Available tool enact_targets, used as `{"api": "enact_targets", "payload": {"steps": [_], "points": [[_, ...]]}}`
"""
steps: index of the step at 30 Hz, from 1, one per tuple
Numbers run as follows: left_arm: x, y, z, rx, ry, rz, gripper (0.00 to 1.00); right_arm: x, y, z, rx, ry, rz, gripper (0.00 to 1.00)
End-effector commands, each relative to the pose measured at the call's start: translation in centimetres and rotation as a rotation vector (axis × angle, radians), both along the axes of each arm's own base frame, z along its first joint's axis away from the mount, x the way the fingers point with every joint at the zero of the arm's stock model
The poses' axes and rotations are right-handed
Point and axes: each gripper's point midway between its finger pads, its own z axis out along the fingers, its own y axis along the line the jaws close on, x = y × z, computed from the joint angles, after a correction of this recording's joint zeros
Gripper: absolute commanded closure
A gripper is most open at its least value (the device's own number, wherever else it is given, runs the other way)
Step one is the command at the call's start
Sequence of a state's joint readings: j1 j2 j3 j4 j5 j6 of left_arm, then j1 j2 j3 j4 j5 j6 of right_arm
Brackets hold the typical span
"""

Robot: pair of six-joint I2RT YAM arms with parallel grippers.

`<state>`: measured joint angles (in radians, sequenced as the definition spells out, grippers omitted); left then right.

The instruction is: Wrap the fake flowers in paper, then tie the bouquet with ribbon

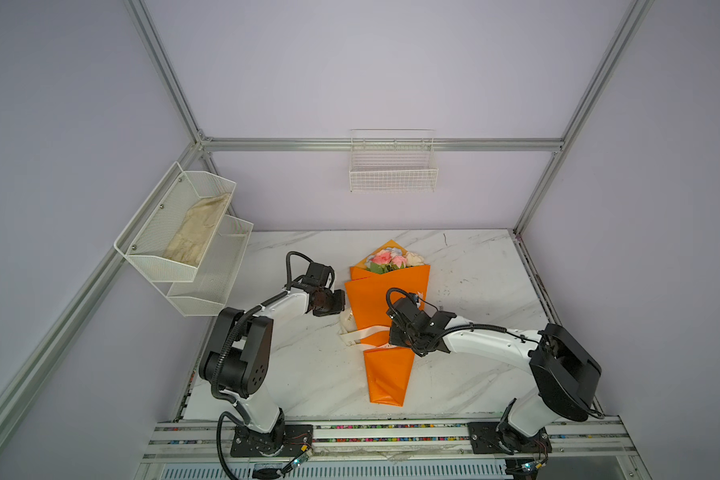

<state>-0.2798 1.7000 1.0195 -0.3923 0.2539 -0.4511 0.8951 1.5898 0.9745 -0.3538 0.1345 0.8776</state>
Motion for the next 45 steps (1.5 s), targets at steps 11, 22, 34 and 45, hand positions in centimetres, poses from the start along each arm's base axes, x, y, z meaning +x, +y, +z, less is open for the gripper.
{"api": "enact_targets", "payload": {"steps": [11, 22, 34, 45], "points": [[-1.3, -1.5, 0.8, -0.129, 0.010, -0.028, 0.70, 0.4, -0.5, 0.3, 0.000, -0.006, -0.013, 1.00], [-1.7, -1.0, -1.9, -0.092, 0.087, -0.007, 0.86, 0.5, -0.5, 0.4, -0.004, -0.010, -0.013, 1.00], [-3.6, 3.7, 2.0, 0.011, -0.086, 0.171, 1.00, -0.5, -1.1, -0.8, -0.023, 0.020, 0.016, 1.00], [-6.1, 5.4, 0.9, 0.048, -0.052, 0.233, 1.00, -0.5, -0.7, -1.2, -0.032, 0.029, 0.050, 1.00]]}}
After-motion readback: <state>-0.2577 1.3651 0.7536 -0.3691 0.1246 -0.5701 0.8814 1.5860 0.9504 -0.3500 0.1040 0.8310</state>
